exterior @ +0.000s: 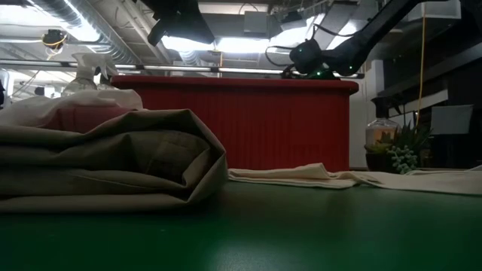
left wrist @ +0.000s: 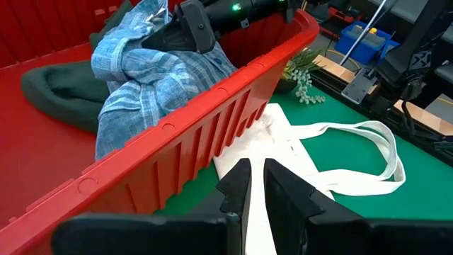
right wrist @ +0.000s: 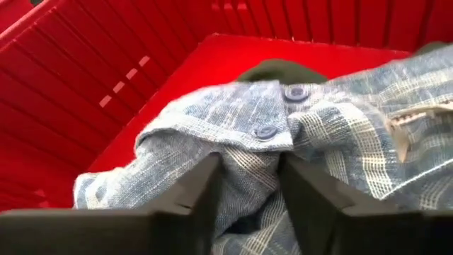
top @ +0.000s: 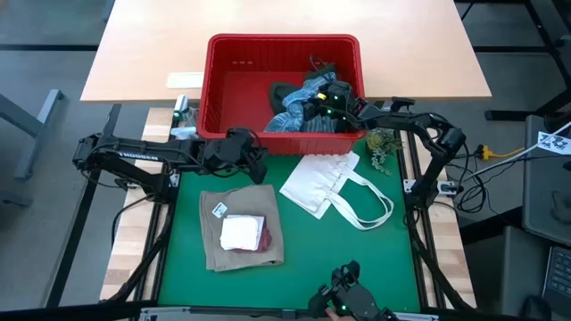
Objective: Fold Laundry from Bin
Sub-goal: Remove the blue polo shirt from the red bin
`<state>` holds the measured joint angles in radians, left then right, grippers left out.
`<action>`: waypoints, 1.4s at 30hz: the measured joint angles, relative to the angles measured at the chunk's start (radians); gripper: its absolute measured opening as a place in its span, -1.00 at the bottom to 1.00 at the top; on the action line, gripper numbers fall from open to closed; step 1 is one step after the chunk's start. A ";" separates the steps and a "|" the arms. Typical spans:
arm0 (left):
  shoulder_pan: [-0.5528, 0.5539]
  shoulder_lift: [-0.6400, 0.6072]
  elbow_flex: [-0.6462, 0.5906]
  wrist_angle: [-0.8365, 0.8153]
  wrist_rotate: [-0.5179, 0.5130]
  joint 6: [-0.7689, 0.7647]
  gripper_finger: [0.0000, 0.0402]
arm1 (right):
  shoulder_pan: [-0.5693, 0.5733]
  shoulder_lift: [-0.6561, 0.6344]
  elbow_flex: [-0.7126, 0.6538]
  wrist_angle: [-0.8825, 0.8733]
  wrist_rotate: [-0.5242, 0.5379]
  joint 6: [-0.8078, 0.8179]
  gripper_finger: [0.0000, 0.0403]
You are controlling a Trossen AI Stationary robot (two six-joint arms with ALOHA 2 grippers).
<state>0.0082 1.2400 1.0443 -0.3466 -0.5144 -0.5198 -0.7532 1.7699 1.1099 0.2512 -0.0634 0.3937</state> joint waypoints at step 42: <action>0.000 0.000 0.000 0.004 0.000 0.003 -0.82 | 0.119 -0.034 0.734 -0.021 -0.854 0.179 -0.99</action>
<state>0.0078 1.2400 1.0443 -0.3424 -0.5144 -0.5171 -0.6338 1.7363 1.8435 0.2305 -0.9171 0.5728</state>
